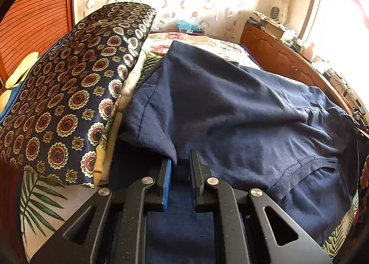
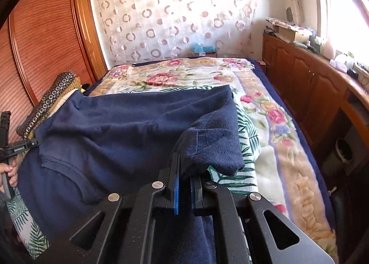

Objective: Fold small clothes

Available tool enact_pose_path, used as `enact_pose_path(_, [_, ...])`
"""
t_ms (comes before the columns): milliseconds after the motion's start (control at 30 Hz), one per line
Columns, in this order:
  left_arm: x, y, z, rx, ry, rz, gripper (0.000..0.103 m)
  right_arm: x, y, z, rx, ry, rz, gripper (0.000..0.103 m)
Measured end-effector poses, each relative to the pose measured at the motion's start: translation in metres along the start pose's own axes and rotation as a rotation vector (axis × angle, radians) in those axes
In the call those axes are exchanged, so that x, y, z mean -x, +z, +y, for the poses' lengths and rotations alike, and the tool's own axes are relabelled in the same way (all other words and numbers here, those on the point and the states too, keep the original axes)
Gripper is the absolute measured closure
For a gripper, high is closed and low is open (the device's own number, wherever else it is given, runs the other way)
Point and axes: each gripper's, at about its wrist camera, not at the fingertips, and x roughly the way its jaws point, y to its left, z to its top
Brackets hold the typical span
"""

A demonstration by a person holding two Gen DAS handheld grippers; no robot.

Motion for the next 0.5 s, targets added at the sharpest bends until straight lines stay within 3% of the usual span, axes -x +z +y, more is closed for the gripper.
enact_pose_path(133, [-0.004, 0.007, -0.001, 0.005, -0.022, 0.002, 0.092, -0.002, 0.004, -0.005, -0.011, -0.006, 0.006, 0.096])
enact_pose_path(433, [-0.014, 0.018, -0.010, -0.015, 0.019, 0.027, 0.091, -0.012, 0.012, -0.001, 0.013, -0.037, 0.064, 0.096])
enact_pose_path(500, [-0.016, 0.019, -0.010, -0.015, 0.018, 0.026, 0.091, -0.014, 0.012, -0.001, 0.011, -0.060, 0.082, 0.088])
